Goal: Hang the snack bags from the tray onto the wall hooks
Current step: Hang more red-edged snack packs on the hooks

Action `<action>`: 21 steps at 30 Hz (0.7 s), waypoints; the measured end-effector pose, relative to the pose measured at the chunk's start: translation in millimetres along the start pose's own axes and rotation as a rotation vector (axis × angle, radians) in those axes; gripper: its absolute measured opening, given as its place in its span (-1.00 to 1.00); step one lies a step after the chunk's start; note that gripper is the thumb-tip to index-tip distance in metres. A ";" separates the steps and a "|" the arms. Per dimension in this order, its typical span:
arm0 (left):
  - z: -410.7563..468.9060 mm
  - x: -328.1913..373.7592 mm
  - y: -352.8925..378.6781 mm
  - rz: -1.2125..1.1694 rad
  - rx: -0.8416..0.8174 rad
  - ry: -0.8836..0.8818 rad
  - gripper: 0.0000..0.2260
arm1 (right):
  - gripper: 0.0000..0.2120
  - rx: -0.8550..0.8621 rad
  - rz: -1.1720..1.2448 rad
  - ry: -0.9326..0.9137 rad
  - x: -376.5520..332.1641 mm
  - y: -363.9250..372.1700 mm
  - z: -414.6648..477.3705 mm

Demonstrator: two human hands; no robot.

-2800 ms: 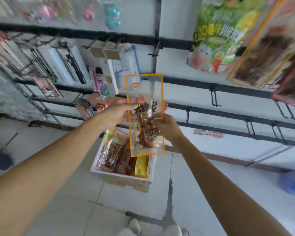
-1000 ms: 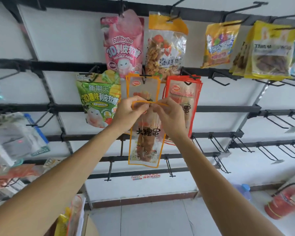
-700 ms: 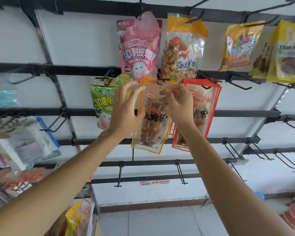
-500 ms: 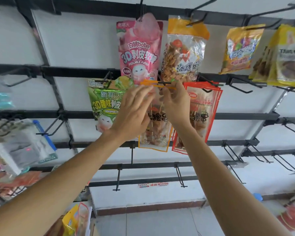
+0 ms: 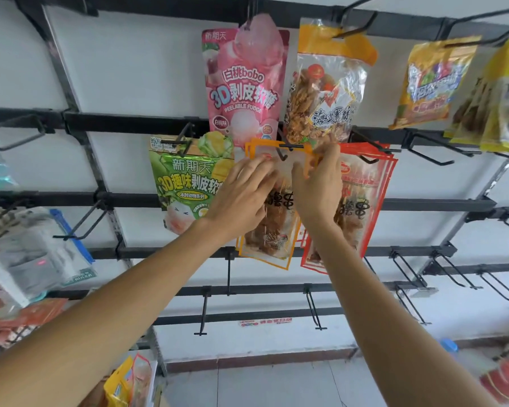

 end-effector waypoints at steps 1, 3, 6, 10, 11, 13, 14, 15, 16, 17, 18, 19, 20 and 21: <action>0.8 -0.4 3.6 0.001 -0.012 -0.008 -0.46 | -0.75 0.055 -0.048 -0.041 1.6 0.2 -6.4; 3.0 0.1 8.7 -0.016 -0.027 -0.053 -0.46 | -0.76 0.112 -0.125 -0.149 4.5 0.2 -18.0; 5.2 4.2 17.8 -0.072 -0.056 -0.102 -0.45 | -0.75 -0.003 -0.295 -0.256 15.0 4.0 -36.4; 0.6 10.0 27.2 -0.167 -0.101 -0.162 -0.41 | -0.55 -0.447 -0.452 -0.207 36.4 5.4 -57.9; -2.5 10.6 29.2 -0.175 -0.120 -0.168 -0.41 | -0.50 -0.524 -0.456 -0.182 39.3 2.6 -60.3; -14.5 14.6 30.2 -0.192 -0.170 -0.179 -0.43 | -0.45 -0.614 -0.468 -0.162 40.5 -2.9 -64.4; -22.5 17.2 30.6 -0.205 -0.195 -0.181 -0.46 | -0.44 -0.641 -0.466 -0.148 39.1 -5.8 -68.1; -31.7 20.0 30.6 -0.221 -0.227 -0.180 -0.48 | -0.45 -0.666 -0.454 -0.122 38.2 -8.1 -73.0; -42.1 23.4 28.4 -0.237 -0.269 -0.183 -0.49 | -0.47 -0.691 -0.436 -0.089 35.4 -10.9 -78.4; -53.2 25.6 27.5 -0.249 -0.316 -0.194 -0.50 | -0.49 -0.714 -0.417 -0.051 33.0 -12.6 -83.4; -64.8 27.3 25.1 -0.253 -0.352 -0.217 -0.50 | -0.51 -0.732 -0.399 -0.021 31.7 -14.2 -89.2; -76.2 28.4 21.9 -0.256 -0.368 -0.253 -0.50 | -0.52 -0.746 -0.380 -0.008 30.8 -15.8 -95.5; -87.6 28.1 18.6 -0.256 -0.369 -0.290 -0.50 | -0.51 -0.761 -0.362 -0.011 29.3 -16.5 -101.8; -99.4 28.3 14.6 -0.263 -0.373 -0.331 -0.50 | -0.49 -0.782 -0.348 -0.023 27.1 -16.7 -108.9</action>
Point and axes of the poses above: each hand's wrist, its own z-axis towards the middle knuckle, its own y-axis out of the palm, x = y × z, the point moved 1 cm from there along z, towards the middle knuckle, and after that the axes turned 1 degree about z, right-handed, at the moved point
